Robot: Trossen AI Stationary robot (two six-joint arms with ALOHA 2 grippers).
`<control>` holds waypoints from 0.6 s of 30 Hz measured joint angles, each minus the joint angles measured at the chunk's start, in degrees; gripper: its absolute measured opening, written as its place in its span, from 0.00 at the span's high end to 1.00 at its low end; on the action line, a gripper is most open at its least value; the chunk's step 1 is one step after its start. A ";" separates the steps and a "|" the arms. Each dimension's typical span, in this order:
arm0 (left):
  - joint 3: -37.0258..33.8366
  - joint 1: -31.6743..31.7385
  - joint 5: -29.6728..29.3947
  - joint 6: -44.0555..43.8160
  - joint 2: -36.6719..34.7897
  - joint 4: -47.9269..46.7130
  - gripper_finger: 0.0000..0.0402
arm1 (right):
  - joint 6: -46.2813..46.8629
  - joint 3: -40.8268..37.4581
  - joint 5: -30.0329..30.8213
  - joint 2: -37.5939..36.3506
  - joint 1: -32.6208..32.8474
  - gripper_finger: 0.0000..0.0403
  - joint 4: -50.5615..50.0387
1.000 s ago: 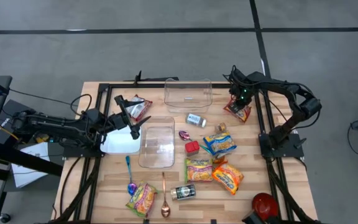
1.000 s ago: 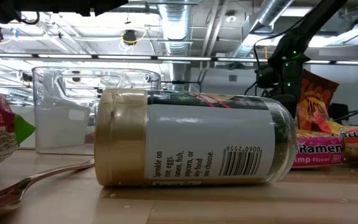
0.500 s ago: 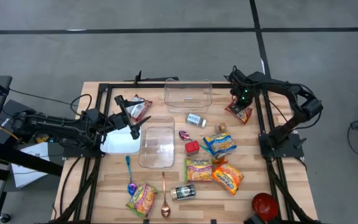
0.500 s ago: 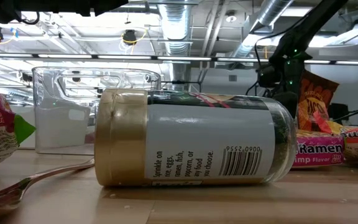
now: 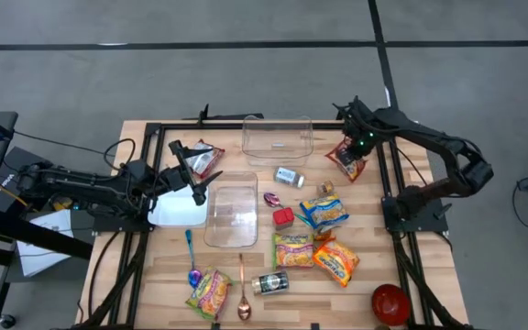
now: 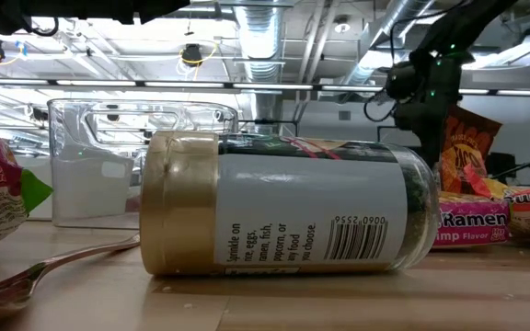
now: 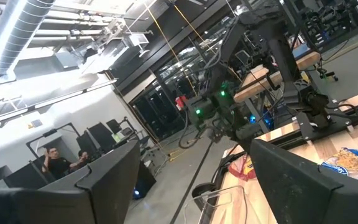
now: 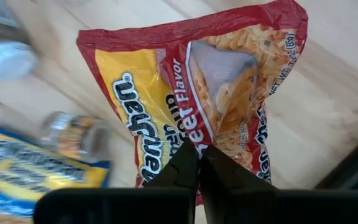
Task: Pick & Place Food Item
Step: Put the right red noodle pack into the top transparent bin
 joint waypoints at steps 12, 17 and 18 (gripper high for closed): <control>0.00 0.49 -0.95 0.00 0.00 0.00 0.26 | 12.92 5.15 -10.51 -7.21 1.22 1.00 0.89; 0.00 1.39 -2.88 -0.20 0.00 0.02 0.26 | 17.68 13.59 -10.46 -6.50 3.76 1.00 3.06; 0.00 1.40 -3.17 -0.20 -0.01 0.02 0.26 | 18.78 15.64 -10.46 -5.97 4.39 1.00 3.91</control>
